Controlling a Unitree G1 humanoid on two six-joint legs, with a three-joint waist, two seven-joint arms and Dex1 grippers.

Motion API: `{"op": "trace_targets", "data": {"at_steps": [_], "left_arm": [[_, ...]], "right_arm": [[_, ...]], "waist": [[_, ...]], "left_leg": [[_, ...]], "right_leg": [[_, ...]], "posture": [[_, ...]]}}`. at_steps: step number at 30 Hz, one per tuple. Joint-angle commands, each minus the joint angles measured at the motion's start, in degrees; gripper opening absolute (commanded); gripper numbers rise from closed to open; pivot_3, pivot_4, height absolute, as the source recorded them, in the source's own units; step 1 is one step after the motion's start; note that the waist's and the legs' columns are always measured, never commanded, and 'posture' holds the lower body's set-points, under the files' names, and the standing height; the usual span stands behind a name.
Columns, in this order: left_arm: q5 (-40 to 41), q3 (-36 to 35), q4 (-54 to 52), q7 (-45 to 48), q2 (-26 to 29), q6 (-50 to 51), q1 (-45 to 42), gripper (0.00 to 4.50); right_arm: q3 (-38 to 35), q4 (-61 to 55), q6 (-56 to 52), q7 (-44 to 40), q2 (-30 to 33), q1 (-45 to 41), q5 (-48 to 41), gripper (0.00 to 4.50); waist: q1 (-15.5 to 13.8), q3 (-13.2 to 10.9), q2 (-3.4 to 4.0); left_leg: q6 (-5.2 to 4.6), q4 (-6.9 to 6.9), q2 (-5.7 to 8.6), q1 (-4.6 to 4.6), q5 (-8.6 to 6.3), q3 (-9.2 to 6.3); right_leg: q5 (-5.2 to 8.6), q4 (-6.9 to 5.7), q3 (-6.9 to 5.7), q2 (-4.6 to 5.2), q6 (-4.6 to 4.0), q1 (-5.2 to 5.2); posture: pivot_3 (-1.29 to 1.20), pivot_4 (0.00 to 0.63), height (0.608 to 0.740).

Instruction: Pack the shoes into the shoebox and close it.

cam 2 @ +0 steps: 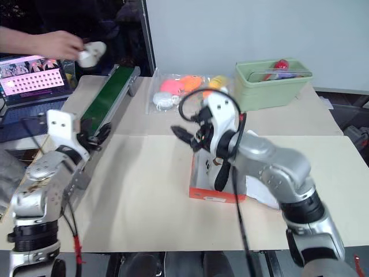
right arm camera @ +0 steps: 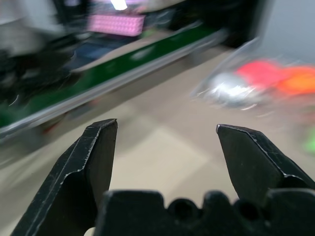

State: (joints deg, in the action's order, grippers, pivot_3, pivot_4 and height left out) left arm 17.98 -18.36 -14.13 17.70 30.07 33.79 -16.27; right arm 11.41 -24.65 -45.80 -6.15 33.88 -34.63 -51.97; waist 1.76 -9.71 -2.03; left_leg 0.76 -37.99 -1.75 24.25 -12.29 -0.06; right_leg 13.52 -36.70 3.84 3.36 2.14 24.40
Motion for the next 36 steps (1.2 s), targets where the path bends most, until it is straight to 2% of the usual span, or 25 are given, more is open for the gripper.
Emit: {"op": "trace_targets", "data": {"at_steps": [1, 2, 8, 15, 21, 36], "left_arm": [[-0.07, -3.22, 1.14, 2.08, 2.89, -1.84, 1.66, 4.11], [-0.04, -3.58, 1.95, 2.82, 3.71, -2.05, 2.32, 4.42], [0.77, -5.36, 3.88, 6.29, 6.98, -2.01, 4.87, 4.42], [0.69, -7.34, 4.86, 9.45, 10.89, -0.91, 8.5, 4.42], [-0.7, -6.57, 6.06, 10.13, 13.05, -0.86, 9.32, 4.42], [-1.96, -6.26, 11.29, 9.18, 13.42, -2.1, 7.44, 4.42]], "right_arm": [[-1.89, -0.48, 5.67, -8.68, -1.78, 2.8, 2.7, 4.5], [-2.59, -0.03, 6.06, -10.92, -2.7, 3.91, 2.0, 4.5], [-3.06, -0.34, 7.94, -19.76, -4.55, 5.92, 4.23, 4.5], [-2.38, -1.33, 8.01, -25.91, -5.28, 7.09, 6.11, 4.5], [-1.71, -1.77, 7.82, -27.78, -5.44, 7.83, 8.97, 4.5], [-2.45, -1.48, 4.84, -27.37, -6.68, 8.22, 11.1, 4.5]], "waist": [[-0.09, 0.0, 0.0], [-0.1, 0.0, -0.01], [-0.04, 0.0, -0.01], [0.48, 0.0, -0.01], [0.52, 0.0, -0.01], [0.59, 0.0, -0.01]], "left_leg": [[0.0, -0.05, 0.0, -0.02, 0.0, 0.02], [0.0, -0.07, -0.01, -0.08, 0.0, 0.02], [0.0, -0.07, -0.08, -0.14, 0.0, 0.01], [0.01, -0.06, -0.09, -0.15, 0.0, 0.01], [0.01, -0.06, -0.09, -0.15, -0.01, 0.01], [0.01, -0.06, -0.1, -0.17, -0.01, 0.01]], "right_leg": [[-0.02, -0.01, 0.01, 0.0, 0.01, -0.01], [-0.02, -0.04, 0.01, -0.02, 0.01, -0.05], [-0.02, -0.07, 0.01, -0.1, -0.02, -0.07], [-0.02, -0.11, 0.01, -0.1, -0.02, -0.06], [-0.02, -0.1, 0.01, -0.1, -0.03, -0.05], [-0.02, -0.15, 0.01, -0.1, -0.03, -0.04]], "posture": [[0.0, 0.15, 0.729], [0.0, 0.15, 0.729], [0.0, 0.15, 0.729], [0.0, 0.15, 0.729], [0.0, 0.15, 0.729], [0.0, 0.15, 0.729]]}}
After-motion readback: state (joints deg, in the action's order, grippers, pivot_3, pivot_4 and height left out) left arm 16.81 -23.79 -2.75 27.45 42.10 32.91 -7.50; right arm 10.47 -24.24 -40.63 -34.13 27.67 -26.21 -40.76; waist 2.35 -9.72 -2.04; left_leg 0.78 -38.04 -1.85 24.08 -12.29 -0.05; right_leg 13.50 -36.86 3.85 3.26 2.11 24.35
